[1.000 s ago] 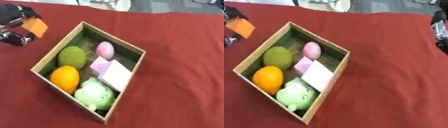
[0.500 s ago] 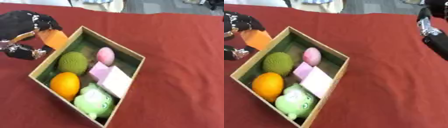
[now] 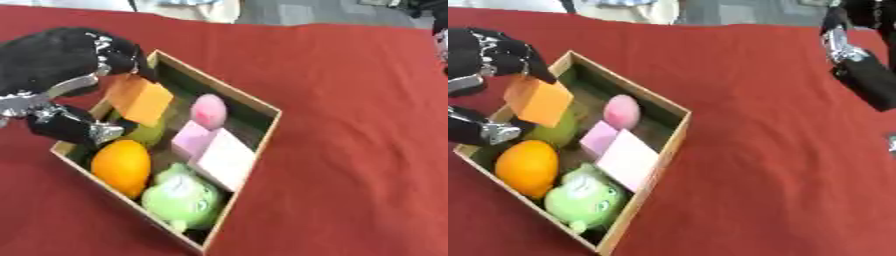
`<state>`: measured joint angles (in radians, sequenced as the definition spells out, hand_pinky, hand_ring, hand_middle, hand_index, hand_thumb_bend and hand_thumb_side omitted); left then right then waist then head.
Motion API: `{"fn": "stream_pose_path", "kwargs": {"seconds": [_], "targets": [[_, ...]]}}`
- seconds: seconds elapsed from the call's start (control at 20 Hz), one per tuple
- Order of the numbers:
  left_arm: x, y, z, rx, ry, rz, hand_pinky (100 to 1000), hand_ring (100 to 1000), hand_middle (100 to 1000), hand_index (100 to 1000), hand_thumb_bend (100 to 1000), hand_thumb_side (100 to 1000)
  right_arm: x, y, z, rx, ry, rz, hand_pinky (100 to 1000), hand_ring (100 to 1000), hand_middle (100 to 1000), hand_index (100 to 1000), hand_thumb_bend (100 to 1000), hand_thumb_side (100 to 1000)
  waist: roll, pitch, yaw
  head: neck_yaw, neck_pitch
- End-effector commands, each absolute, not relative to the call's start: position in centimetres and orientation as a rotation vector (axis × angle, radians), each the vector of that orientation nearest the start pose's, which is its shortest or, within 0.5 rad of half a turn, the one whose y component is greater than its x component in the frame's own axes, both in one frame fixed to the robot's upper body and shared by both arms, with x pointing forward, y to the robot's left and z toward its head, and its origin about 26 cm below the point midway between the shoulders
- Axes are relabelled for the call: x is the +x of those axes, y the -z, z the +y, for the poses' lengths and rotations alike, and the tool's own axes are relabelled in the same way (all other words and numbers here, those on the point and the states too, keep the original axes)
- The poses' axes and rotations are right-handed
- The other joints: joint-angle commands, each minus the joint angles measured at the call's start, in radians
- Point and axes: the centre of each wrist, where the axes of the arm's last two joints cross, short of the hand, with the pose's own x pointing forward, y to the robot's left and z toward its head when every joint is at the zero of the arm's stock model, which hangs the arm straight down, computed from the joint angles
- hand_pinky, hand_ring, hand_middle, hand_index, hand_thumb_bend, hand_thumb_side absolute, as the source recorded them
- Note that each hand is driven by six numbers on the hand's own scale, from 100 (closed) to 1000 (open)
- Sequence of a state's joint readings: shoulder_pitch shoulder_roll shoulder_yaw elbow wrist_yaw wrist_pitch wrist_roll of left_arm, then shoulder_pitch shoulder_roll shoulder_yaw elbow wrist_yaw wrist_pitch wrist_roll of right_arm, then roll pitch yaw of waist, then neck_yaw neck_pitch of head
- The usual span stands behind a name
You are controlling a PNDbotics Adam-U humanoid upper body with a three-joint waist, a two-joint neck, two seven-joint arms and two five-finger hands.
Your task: Pick up objects on the table and place them in the box.
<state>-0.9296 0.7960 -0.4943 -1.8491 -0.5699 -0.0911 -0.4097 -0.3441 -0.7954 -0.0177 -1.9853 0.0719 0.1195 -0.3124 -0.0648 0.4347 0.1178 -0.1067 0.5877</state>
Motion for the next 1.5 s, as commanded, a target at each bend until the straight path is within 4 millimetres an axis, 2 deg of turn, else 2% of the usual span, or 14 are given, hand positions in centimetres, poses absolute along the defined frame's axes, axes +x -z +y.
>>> {"fn": "stream_pose_path", "kwargs": {"seconds": [0.05, 0.2, 0.35, 0.45, 0.5, 0.7, 0.85, 1.0, 1.15, 1.2, 1.25, 1.3, 1.4, 1.5], "targets": [[31.4, -34.3, 18.8, -1.124, -2.23, 2.226, 749, 653, 487, 714, 210, 167, 29.1, -27.7, -32.0, -0.861, -0.461, -2.27, 824, 761, 637, 795, 100, 640, 0.003, -0.042, 0.0, -0.011, 0.005], [30.2, -35.4, 18.4, -1.177, -2.216, 2.203, 743, 648, 484, 706, 226, 186, 29.0, -27.6, -32.1, -0.861, -0.459, -2.267, 824, 761, 636, 794, 100, 642, 0.005, -0.041, 0.002, -0.022, 0.008], [29.2, -35.6, 17.9, -1.121, -2.247, 2.172, 777, 690, 559, 757, 348, 290, 29.0, -27.5, -32.1, -0.86, -0.459, -2.266, 824, 761, 635, 794, 100, 646, 0.006, -0.042, 0.004, -0.026, 0.01], [29.2, -35.4, 17.7, -1.07, -2.305, 2.135, 858, 813, 760, 911, 511, 459, 29.1, -27.5, -32.0, -0.857, -0.462, -2.267, 824, 761, 635, 794, 100, 643, 0.006, -0.043, 0.003, -0.025, 0.01], [29.4, -35.3, 17.7, -1.064, -2.331, 2.11, 902, 864, 825, 943, 565, 527, 29.1, -27.5, -32.0, -0.857, -0.463, -2.265, 824, 761, 635, 794, 100, 643, 0.006, -0.043, 0.002, -0.026, 0.01], [29.6, -35.6, 18.0, -1.123, -2.377, 2.018, 959, 915, 880, 969, 753, 715, 29.0, -27.4, -32.1, -0.858, -0.457, -2.263, 824, 761, 635, 794, 100, 645, 0.006, -0.045, 0.003, -0.026, 0.013], [29.8, -35.9, 18.2, -1.177, -2.378, 1.992, 964, 923, 888, 967, 817, 763, 29.0, -27.4, -32.1, -0.856, -0.457, -2.263, 824, 762, 635, 794, 100, 645, 0.006, -0.045, 0.003, -0.028, 0.014], [29.9, -36.0, 18.3, -1.207, -2.349, 1.995, 965, 926, 891, 963, 818, 765, 29.0, -27.4, -32.1, -0.857, -0.455, -2.264, 824, 762, 635, 795, 100, 643, 0.005, -0.046, 0.002, -0.028, 0.015], [30.0, -35.9, 18.3, -1.216, -2.333, 2.001, 961, 923, 889, 959, 765, 726, 29.0, -27.4, -32.1, -0.857, -0.454, -2.266, 825, 762, 635, 795, 100, 641, 0.004, -0.047, 0.002, -0.028, 0.014], [30.0, -35.9, 18.3, -1.217, -2.329, 2.006, 956, 920, 885, 957, 733, 711, 29.0, -27.4, -32.1, -0.856, -0.454, -2.266, 825, 762, 635, 795, 100, 640, 0.004, -0.048, 0.002, -0.028, 0.014], [30.0, -35.9, 18.3, -1.219, -2.323, 2.015, 946, 911, 877, 948, 626, 653, 29.0, -27.4, -32.1, -0.856, -0.454, -2.267, 825, 762, 635, 795, 100, 639, 0.004, -0.048, 0.002, -0.029, 0.014], [30.0, -36.0, 18.4, -1.23, -2.299, 2.044, 934, 902, 867, 938, 575, 635, 29.0, -27.4, -32.2, -0.857, -0.453, -2.267, 825, 762, 635, 795, 100, 638, 0.003, -0.049, 0.003, -0.034, 0.014], [29.7, -36.3, 18.8, -1.272, -2.195, 2.159, 897, 870, 838, 927, 477, 683, 29.0, -27.4, -32.2, -0.857, -0.45, -2.269, 825, 762, 635, 795, 100, 634, 0.001, -0.05, 0.004, -0.044, 0.012], [29.2, -36.7, 19.5, -1.311, -2.002, 2.36, 866, 843, 810, 915, 412, 742, 29.0, -27.5, -32.2, -0.858, -0.449, -2.273, 825, 763, 635, 795, 100, 630, -0.001, -0.052, 0.005, -0.055, 0.01]]}}
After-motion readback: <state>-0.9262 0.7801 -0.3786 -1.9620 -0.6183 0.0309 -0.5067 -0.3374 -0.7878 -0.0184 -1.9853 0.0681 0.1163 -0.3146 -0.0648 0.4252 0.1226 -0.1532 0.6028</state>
